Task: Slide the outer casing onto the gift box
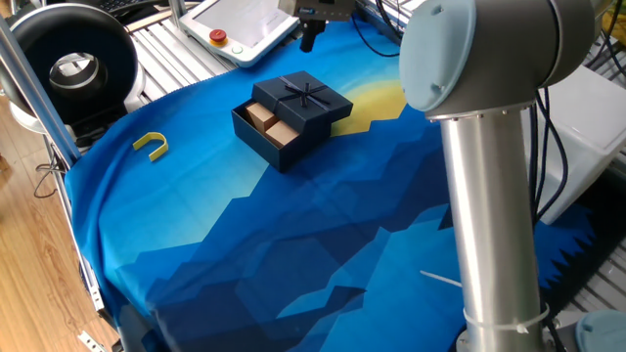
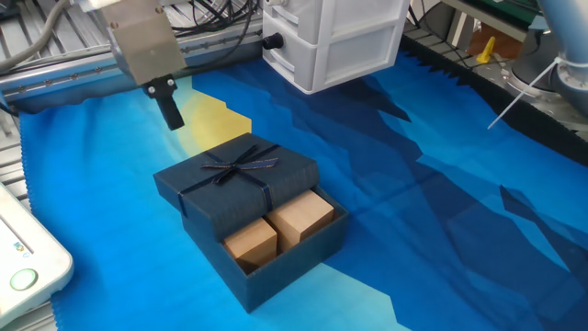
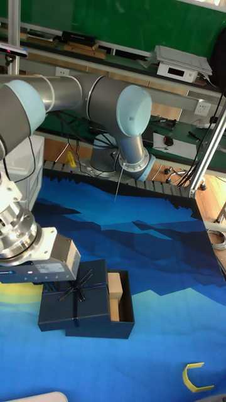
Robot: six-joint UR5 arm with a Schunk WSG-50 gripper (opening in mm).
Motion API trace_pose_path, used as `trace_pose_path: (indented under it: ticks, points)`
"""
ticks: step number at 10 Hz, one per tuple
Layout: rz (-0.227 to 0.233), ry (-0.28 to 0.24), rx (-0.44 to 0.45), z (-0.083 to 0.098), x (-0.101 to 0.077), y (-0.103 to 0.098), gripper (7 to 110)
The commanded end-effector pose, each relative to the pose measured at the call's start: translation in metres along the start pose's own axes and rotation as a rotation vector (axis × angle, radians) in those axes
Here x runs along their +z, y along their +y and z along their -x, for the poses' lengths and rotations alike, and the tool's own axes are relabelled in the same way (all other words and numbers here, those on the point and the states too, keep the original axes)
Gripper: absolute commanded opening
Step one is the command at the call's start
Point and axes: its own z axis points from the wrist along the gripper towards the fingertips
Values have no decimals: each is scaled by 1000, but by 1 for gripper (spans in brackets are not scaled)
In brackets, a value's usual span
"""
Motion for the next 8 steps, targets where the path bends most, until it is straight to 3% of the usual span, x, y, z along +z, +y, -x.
trace_pose_path:
  ticks: [1,2,6,8]
  points:
    - [165,-28,-137,0,-19,42,7]
    - [193,-30,-175,-2,-24,49,7]
    - [205,-29,-207,-4,-26,52,7]
    - [142,-30,-216,-3,-21,38,7]
